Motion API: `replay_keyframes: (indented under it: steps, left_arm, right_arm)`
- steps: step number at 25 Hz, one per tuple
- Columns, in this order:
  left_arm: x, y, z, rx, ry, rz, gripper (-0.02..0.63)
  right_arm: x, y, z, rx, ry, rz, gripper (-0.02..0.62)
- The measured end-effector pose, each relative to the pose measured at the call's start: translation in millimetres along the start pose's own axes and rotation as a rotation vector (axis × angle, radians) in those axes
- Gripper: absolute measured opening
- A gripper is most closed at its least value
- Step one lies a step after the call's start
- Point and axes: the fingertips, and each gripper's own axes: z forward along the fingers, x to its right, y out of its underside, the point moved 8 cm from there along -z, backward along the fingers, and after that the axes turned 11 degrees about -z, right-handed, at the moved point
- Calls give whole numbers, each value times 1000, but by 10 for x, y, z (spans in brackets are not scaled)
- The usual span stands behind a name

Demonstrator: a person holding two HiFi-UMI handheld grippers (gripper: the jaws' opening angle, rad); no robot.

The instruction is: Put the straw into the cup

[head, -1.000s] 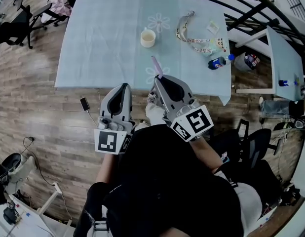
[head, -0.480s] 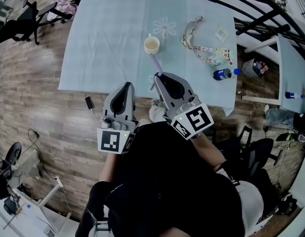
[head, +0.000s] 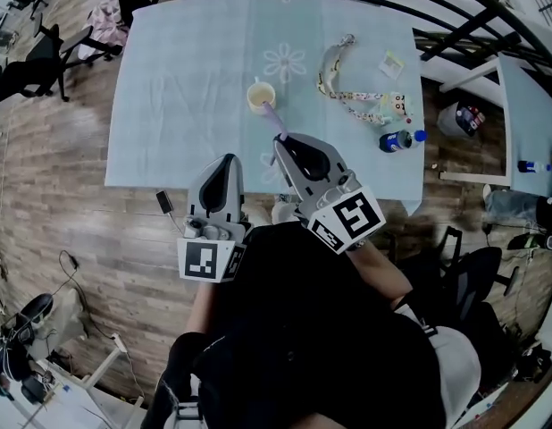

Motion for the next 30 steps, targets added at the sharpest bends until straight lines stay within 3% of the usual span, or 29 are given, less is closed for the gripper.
replay_keyframes:
  steps: [15, 21, 30]
  left_arm:
    - [-138, 13, 414, -18, 71, -31, 14]
    - [-372, -49, 611, -57, 120, -7, 14]
    - [-720, -134, 947, -100, 164, -36, 14]
  right_arm:
    - [357, 21, 201, -27, 82, -11, 29]
    - [441, 10, 443, -43, 122, -9, 28]
    - [694, 32, 840, -73, 185, 6, 29]
